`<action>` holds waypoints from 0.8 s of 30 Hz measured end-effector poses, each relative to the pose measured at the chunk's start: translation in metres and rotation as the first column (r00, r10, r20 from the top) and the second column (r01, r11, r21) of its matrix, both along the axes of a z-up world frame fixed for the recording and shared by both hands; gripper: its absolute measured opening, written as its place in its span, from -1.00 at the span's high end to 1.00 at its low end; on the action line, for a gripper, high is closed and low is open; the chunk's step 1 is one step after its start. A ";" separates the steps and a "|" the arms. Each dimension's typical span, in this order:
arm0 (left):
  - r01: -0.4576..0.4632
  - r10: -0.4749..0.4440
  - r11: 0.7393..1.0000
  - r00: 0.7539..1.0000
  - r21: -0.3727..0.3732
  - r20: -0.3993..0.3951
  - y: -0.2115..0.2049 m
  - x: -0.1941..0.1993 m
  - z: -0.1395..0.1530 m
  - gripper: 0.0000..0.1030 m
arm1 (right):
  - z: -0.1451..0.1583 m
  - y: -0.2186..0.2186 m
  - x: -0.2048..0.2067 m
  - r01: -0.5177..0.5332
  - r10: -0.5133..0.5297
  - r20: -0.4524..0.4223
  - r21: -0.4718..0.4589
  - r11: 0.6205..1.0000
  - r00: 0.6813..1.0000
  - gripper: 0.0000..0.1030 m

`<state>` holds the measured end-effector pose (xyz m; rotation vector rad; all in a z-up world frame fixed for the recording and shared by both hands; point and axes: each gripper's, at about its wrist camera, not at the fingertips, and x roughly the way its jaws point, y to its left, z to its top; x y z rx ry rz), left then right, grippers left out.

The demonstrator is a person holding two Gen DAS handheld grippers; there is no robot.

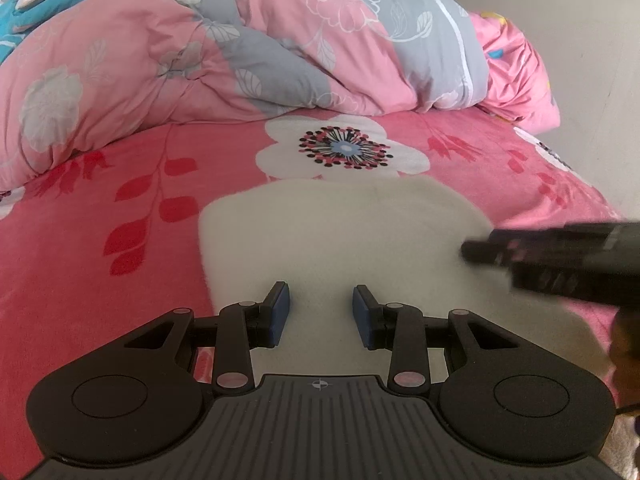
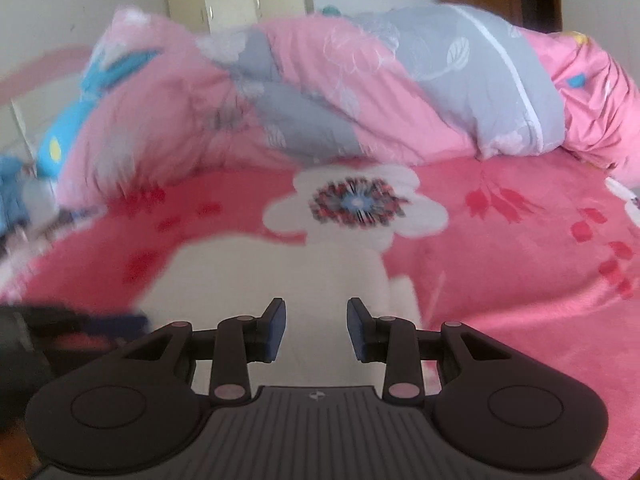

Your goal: Fold clothes

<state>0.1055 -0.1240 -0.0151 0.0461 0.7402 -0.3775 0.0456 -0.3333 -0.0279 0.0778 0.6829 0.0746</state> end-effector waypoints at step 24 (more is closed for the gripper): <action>0.024 -0.023 1.000 0.998 -0.017 0.060 0.005 -0.008 -0.005 0.30 | -0.023 -0.005 -0.060 0.009 -0.018 0.133 0.072 0.997 0.991 0.17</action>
